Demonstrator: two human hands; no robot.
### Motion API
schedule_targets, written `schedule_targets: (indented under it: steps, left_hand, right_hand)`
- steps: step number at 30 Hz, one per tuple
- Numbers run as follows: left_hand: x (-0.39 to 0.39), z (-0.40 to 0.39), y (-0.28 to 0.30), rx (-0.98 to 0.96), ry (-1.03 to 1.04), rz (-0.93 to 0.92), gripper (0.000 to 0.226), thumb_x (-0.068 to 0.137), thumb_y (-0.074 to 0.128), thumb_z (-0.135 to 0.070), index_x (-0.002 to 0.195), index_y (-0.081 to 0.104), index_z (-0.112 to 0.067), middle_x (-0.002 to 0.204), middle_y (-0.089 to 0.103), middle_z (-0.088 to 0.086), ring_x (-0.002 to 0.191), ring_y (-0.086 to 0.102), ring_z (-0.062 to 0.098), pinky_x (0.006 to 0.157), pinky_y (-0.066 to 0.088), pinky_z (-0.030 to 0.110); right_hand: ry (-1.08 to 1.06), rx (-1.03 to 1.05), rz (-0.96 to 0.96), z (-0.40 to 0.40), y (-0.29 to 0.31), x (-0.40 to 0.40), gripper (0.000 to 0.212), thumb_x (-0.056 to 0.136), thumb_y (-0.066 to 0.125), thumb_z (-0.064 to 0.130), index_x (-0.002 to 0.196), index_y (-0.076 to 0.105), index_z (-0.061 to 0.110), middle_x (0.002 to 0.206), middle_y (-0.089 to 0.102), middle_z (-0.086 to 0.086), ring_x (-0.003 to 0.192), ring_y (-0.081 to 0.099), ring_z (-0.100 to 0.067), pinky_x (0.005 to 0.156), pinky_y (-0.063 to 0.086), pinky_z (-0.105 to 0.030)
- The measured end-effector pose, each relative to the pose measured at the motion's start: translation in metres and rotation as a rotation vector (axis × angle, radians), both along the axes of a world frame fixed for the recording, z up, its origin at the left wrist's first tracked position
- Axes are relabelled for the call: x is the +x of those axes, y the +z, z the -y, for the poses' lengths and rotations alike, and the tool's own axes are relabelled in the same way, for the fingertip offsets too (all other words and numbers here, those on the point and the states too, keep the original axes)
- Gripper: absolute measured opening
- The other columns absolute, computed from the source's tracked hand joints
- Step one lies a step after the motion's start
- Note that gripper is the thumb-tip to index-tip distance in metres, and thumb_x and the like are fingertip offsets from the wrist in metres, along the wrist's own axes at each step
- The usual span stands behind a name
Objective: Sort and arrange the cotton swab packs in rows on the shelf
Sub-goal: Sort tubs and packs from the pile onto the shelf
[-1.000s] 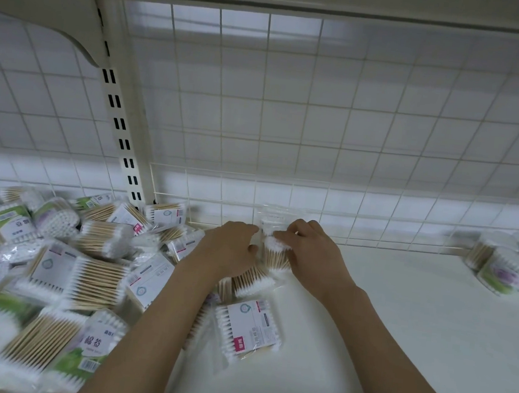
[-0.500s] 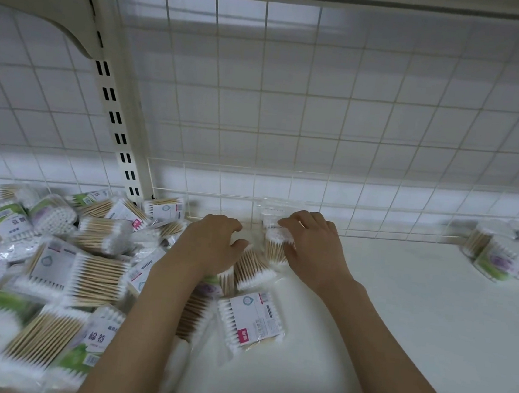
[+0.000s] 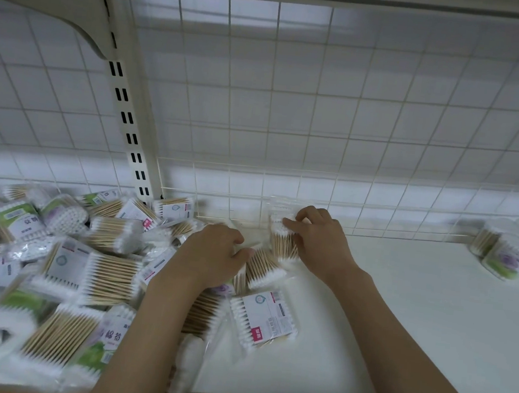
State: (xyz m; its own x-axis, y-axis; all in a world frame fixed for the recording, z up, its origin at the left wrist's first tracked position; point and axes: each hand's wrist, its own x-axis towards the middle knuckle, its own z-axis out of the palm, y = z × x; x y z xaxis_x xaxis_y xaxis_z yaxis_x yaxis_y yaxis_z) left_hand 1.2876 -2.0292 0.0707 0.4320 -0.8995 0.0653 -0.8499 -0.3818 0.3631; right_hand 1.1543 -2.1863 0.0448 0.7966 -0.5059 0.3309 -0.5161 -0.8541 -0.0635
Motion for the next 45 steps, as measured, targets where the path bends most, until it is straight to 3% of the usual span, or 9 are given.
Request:
schedule_targets:
  steps: [7,11,16,34,40,45]
  left_hand:
    - [-0.001,-0.007,-0.002,-0.001,-0.037,-0.044,0.044,0.089,0.046,-0.050,0.114,0.061,-0.017,0.116,0.058,-0.002,0.110,0.051,0.015,0.094,0.041,0.032]
    - [-0.002,-0.010,-0.003,-0.013,-0.041,-0.047,0.050,0.089,0.046,-0.053,0.122,0.056,-0.018,0.123,0.056,-0.001,0.114,0.049,0.016,0.093,0.039,0.030]
    - [-0.002,-0.018,-0.004,-0.030,-0.054,-0.060,0.064,0.084,0.049,-0.059,0.137,0.041,-0.024,0.143,0.040,-0.006,0.131,0.034,0.011,0.101,0.027,0.026]
    - [-0.001,-0.027,-0.004,-0.046,-0.109,-0.130,0.075,0.078,0.066,-0.048,0.141,0.032,-0.026,0.148,0.029,-0.009,0.135,0.025,0.009,0.102,0.021,0.022]
    - [0.000,-0.024,-0.007,-0.024,-0.114,-0.144,0.071,0.082,0.064,-0.039,0.142,0.031,-0.025,0.149,0.029,-0.007,0.136,0.025,0.011,0.109,0.024,0.028]
    - [0.002,-0.022,-0.008,-0.031,-0.114,-0.133,0.067,0.084,0.062,-0.040,0.142,0.032,-0.023,0.148,0.031,-0.007,0.136,0.027,0.011,0.107,0.024,0.027]
  right_hand:
    - [0.016,0.040,-0.012,0.000,0.003,-0.001,0.043,0.092,0.044,0.009,0.130,0.052,0.027,0.124,0.049,0.000,0.109,0.046,-0.021,0.092,0.039,-0.031]
    - [-0.008,0.029,-0.010,-0.003,0.002,-0.002,0.045,0.091,0.045,0.008,0.131,0.050,0.028,0.127,0.049,0.002,0.113,0.045,-0.020,0.091,0.035,-0.028]
    - [-0.066,-0.012,0.045,-0.011,0.001,-0.004,0.049,0.089,0.048,0.017,0.137,0.042,0.026,0.135,0.046,0.005,0.124,0.037,-0.019,0.094,0.029,-0.029]
    - [-0.104,0.010,0.031,-0.020,0.001,-0.014,0.053,0.087,0.054,0.023,0.138,0.039,0.027,0.139,0.039,0.006,0.128,0.033,-0.018,0.099,0.029,-0.031]
    - [-0.028,0.178,0.077,-0.014,0.003,-0.016,0.038,0.092,0.049,0.012,0.128,0.054,0.023,0.119,0.053,0.000,0.114,0.046,-0.020,0.089,0.043,-0.032]
    - [-0.039,-0.030,0.007,-0.005,0.006,-0.009,0.034,0.094,0.048,0.022,0.124,0.057,0.034,0.120,0.047,0.003,0.111,0.041,-0.019,0.084,0.032,-0.026]
